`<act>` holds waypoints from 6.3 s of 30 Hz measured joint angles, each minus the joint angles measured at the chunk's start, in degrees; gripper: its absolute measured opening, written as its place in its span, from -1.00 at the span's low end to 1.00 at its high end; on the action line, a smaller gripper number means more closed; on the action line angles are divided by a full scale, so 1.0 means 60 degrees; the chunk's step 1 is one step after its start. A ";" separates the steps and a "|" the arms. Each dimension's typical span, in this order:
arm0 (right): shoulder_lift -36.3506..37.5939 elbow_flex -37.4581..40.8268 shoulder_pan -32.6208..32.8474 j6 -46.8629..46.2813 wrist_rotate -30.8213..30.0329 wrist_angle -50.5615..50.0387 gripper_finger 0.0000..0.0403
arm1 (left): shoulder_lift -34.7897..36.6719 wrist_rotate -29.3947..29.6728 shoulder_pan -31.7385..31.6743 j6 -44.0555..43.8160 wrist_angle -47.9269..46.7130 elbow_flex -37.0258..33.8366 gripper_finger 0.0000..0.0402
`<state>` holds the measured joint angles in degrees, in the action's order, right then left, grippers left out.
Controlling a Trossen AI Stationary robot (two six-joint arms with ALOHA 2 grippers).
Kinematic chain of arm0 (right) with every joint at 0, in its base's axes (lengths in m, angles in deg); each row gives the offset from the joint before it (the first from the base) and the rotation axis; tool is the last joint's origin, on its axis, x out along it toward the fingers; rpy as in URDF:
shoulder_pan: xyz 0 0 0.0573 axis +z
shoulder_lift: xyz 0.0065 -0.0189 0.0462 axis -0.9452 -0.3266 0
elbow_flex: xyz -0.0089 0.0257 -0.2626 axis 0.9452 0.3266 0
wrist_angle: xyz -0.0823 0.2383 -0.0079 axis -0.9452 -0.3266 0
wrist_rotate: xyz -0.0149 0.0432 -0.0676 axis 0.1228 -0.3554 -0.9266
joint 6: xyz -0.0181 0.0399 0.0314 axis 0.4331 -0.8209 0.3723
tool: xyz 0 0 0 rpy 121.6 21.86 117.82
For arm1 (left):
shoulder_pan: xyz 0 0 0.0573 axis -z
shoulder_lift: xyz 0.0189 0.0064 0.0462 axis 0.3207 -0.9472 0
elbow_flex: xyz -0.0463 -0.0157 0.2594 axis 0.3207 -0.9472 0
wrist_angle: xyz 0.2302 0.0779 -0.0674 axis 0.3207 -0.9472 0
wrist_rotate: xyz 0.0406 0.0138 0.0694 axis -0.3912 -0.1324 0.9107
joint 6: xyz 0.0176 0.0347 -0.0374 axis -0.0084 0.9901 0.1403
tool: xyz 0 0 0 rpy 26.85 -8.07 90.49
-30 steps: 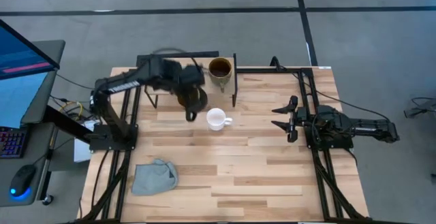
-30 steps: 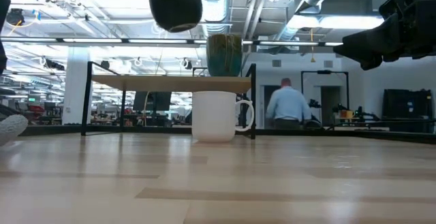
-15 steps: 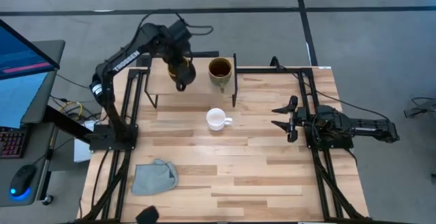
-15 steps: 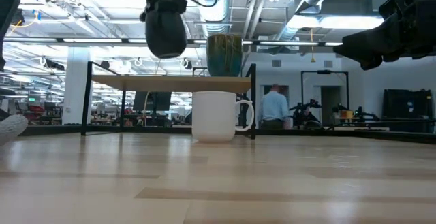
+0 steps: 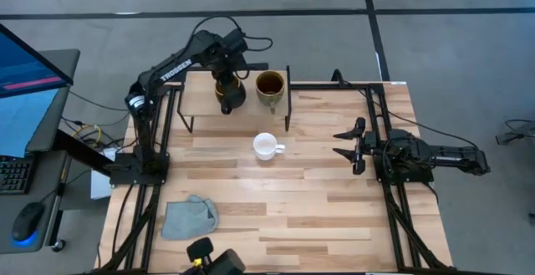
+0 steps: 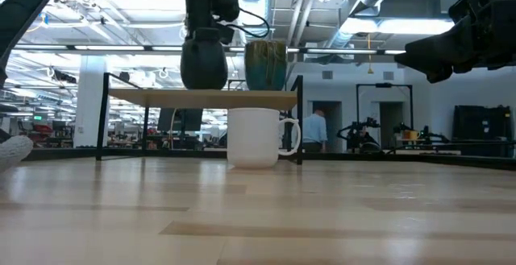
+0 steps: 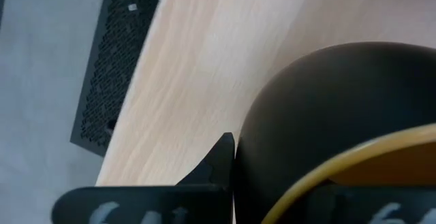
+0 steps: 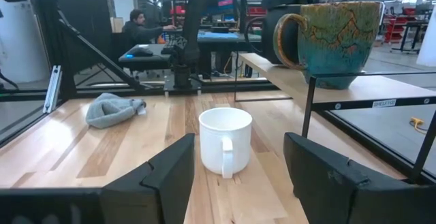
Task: Stack small to large cups/mugs on shelf
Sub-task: Put the black yellow mug on the shelf
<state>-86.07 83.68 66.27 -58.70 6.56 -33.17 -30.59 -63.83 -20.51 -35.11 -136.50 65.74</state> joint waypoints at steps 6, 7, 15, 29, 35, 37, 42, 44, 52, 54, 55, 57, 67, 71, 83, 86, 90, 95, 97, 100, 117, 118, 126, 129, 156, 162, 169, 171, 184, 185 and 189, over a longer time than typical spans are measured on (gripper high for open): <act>0.0000 0.0001 0.0000 0.0000 -0.0041 0.0005 0.21 | -0.0101 -0.0005 -0.0155 0.0133 0.0093 0.0015 -0.94; 0.0000 0.0002 0.0000 0.0000 -0.0088 0.0021 0.21 | -0.0101 0.0046 -0.0166 0.0151 0.0117 0.0027 -0.94; 0.0000 0.0003 0.0000 0.0006 -0.1075 0.0215 0.21 | -0.0122 -0.0044 -0.0228 0.0600 0.0575 0.0530 -0.94; 0.0000 0.0001 0.0000 0.0007 -0.1078 0.0215 0.21 | -0.0144 -0.0064 -0.0029 -0.0289 0.0635 0.0576 -0.94; 0.0000 0.0001 0.0000 0.0007 -0.1078 0.0213 0.21 | -0.0144 0.0132 0.0080 -0.0345 0.0617 0.0576 -0.94; 0.0000 0.0002 0.0000 0.0007 -0.1078 0.0215 0.21 | -0.0144 0.0199 0.0099 -0.0404 0.0573 0.0576 -0.94; 0.0000 0.0004 0.0000 0.0007 -0.1078 0.0211 0.21 | -0.0148 0.0273 0.0115 -0.0615 0.0440 0.0481 -0.94; 0.0000 0.0002 0.0000 0.0007 -0.1077 0.0211 0.21 | -0.0148 0.0276 0.0108 -0.0699 0.0375 0.0484 -0.94; 0.0000 0.0004 0.0000 0.0007 -0.1075 0.0208 0.21 | -0.0148 0.0274 0.0115 -0.0867 0.0392 0.0483 -0.94; 0.0000 0.0004 0.0000 0.0007 -0.1075 0.0208 0.21 | -0.0148 0.0248 0.0115 -0.0867 0.0379 0.0484 -0.94; 0.0000 0.0000 0.0000 0.0007 -0.1075 0.0208 0.21 | -0.0148 0.0219 0.0115 -0.0870 0.0379 0.0484 -0.94; 0.0000 0.0001 0.0000 0.0007 -0.1075 0.0208 0.21 | -0.0148 0.0157 0.0115 -0.0873 0.0376 0.0484 -0.94; 0.0000 0.0002 0.0000 0.0007 -0.1075 0.0208 0.21 | -0.0148 0.0233 0.0115 -0.1056 0.0241 0.0484 -0.94; 0.0000 0.0004 0.0000 0.0007 -0.1071 0.0208 0.21 | -0.0148 0.0317 0.0115 -0.1056 0.0237 0.0484 -0.94; 0.0000 0.0000 0.0001 0.0007 -0.1067 0.0200 0.21 | -0.0520 0.0368 0.0305 -0.0859 0.0125 0.0520 -0.94; 0.0000 0.0000 0.0000 0.0007 -0.1033 0.0200 0.21 | -0.0637 0.0430 0.0341 -0.0647 0.0237 0.0566 -0.94; 0.0000 0.0000 0.0000 0.0007 -0.1024 0.0197 0.21 | -0.0684 0.0467 0.0326 -0.0670 0.0131 0.0724 -0.94; 0.0000 0.0000 0.0000 0.0007 -0.1013 0.0197 0.21 | -0.0750 0.0568 0.0297 -0.0825 -0.0011 0.0957 -0.94; 0.0000 0.0002 0.0000 0.0007 -0.1011 0.0197 0.21 | -0.0753 0.0695 0.0289 -0.0842 0.0081 0.0969 -0.94; 0.0000 0.0000 0.0001 0.0005 -0.1007 0.0193 0.21 | -0.0753 0.0872 0.0293 -0.0948 0.0055 0.0973 -0.94; 0.0000 0.0004 0.0000 0.0004 -0.1005 0.0193 0.21 | -0.0753 0.0755 0.0286 -0.1138 0.0029 0.0984 -0.72; 0.0000 0.0000 0.0000 0.0004 -0.1005 0.0193 0.21 | -0.0753 0.0751 0.0286 -0.1130 0.0044 0.0984 -0.71; 0.0000 0.0003 0.0003 0.0004 -0.1005 0.0193 0.21 | -0.0753 0.0751 0.0286 -0.1154 0.0073 0.0984 -0.71; 0.0000 0.0001 0.0002 0.0004 -0.1005 0.0193 0.21 | -0.0753 0.0747 0.0286 -0.1164 0.0064 0.0984 -0.71; 0.0000 0.0002 0.0000 0.0006 -0.1005 0.0193 0.21 | -0.0753 0.0048 0.0282 -0.0328 0.0834 0.0987 -0.33; 0.0000 0.0000 0.0000 0.0007 -0.1005 0.0193 0.21 | -0.0753 -0.0085 0.0286 -0.0322 0.0944 0.0987 -0.33; 0.0000 0.0003 0.0004 0.0007 -0.1005 0.0193 0.21 | -0.0753 -0.0233 0.0286 -0.0291 0.0948 0.0987 -0.33; 0.0000 0.0000 0.0000 0.0004 -0.1005 0.0193 0.21 | -0.0753 -0.0233 0.0286 -0.0291 0.0948 0.0987 -0.33; -0.0001 0.0004 0.0000 0.0004 -0.1005 0.0193 0.21 | -0.0753 -0.0223 0.0294 -0.0138 0.1064 0.0987 -0.28; -0.0001 0.0002 0.0002 0.0004 -0.1004 0.0193 0.21 | -0.0753 -0.0225 0.0293 -0.0134 0.1063 0.0987 -0.28; -0.0003 0.0000 0.0003 0.0004 -0.1005 0.0193 0.21 | -0.0753 -0.0251 0.0293 0.0042 0.1088 0.0986 -0.28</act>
<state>-86.09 83.68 66.29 -58.67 0.53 -32.01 -35.10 -65.34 -18.75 -34.86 -129.97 71.65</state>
